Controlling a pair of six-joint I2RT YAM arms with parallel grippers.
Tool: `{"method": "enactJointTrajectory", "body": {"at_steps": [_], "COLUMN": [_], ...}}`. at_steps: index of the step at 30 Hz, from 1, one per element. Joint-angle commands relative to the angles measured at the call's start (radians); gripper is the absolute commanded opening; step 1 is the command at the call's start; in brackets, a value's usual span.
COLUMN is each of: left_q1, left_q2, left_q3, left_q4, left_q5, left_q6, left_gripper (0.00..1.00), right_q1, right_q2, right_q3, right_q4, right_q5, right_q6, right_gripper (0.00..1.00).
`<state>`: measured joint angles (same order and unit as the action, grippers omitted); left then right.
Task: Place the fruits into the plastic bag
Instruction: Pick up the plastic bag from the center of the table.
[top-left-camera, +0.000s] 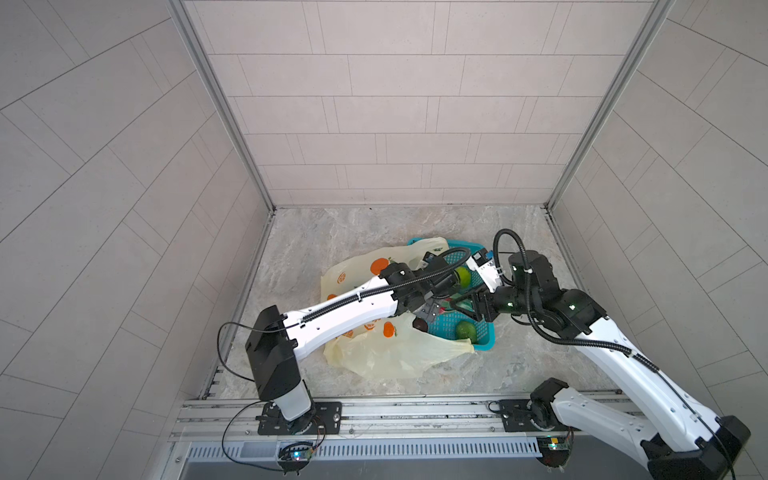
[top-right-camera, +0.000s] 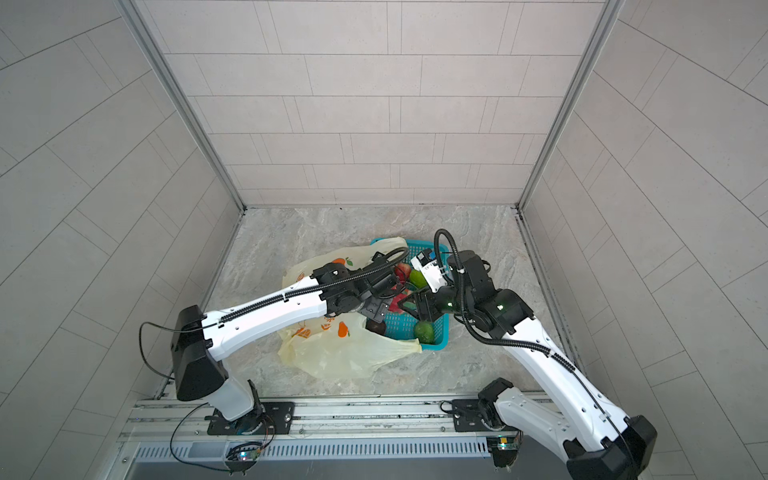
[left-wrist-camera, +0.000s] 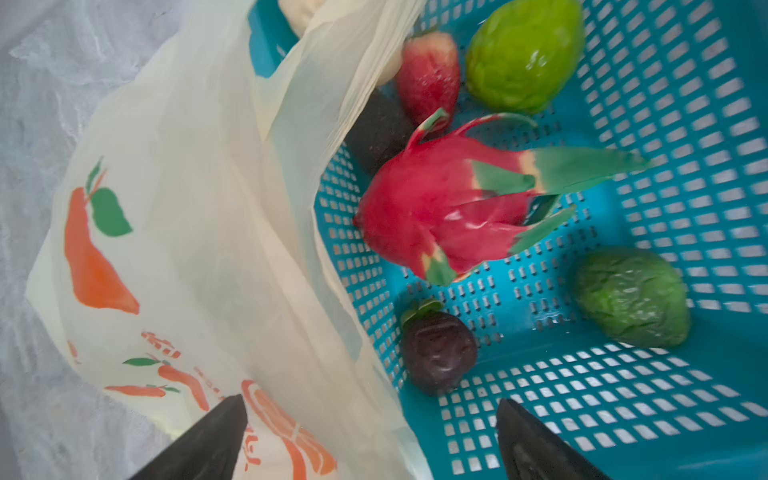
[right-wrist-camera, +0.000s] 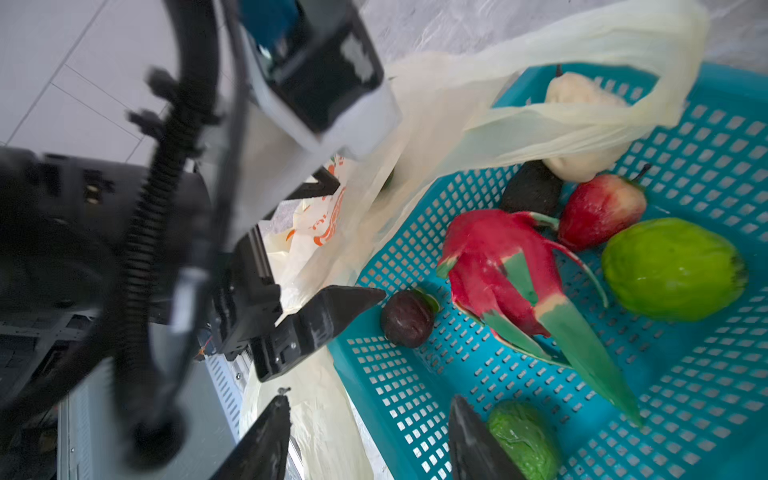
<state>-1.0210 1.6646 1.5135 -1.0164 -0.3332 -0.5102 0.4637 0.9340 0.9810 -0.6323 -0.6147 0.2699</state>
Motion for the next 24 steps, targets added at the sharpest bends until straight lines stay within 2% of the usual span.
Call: {"method": "enactJointTrajectory", "body": {"at_steps": [1,5,10,12,13,14,16,17,24], "left_q1": [0.004,0.007,0.016,0.036,0.05,0.065,0.112,0.138,0.21], "left_q2": [-0.017,-0.034,-0.036,-0.045,-0.054,-0.067,-0.103,-0.133,-0.425], "left_q3": [-0.022,-0.054,-0.091,-0.112,-0.12,-0.131,-0.154,-0.171,-0.313], "left_q4": [-0.081,-0.094,-0.093,-0.081,-0.077,-0.067,-0.035,-0.002,0.25], "left_q5": [-0.106,-0.142,-0.099,-0.074,-0.063,-0.048,0.014,0.059,0.331], "left_q6": [-0.041,-0.056,-0.06,-0.065,-0.069,-0.07,-0.068,-0.055,0.201], "left_gripper": [0.96,0.95,0.92,0.82,0.66,0.44,0.11,0.0,0.0], "right_q1": [-0.011,-0.012,-0.014,-0.016,-0.016,-0.016,-0.018,-0.019,-0.021], "right_q2": [-0.016,-0.012,-0.001,-0.003,-0.004,-0.006,-0.009,-0.01,0.019], "right_q3": [-0.01,-0.019,-0.007,-0.008,-0.01,-0.014,-0.021,-0.024,-0.029], "right_q4": [0.026,0.043,0.047,0.049,0.048,0.048,0.048,0.048,0.078], "right_q5": [-0.044,-0.056,-0.062,-0.062,-0.061,-0.059,-0.052,-0.05,0.062], "right_q6": [0.0,0.004,0.005,0.006,0.005,0.005,0.006,0.01,0.063], "right_gripper": [0.57,0.57,0.57,0.57,0.57,0.57,0.57,0.57,0.6]}}
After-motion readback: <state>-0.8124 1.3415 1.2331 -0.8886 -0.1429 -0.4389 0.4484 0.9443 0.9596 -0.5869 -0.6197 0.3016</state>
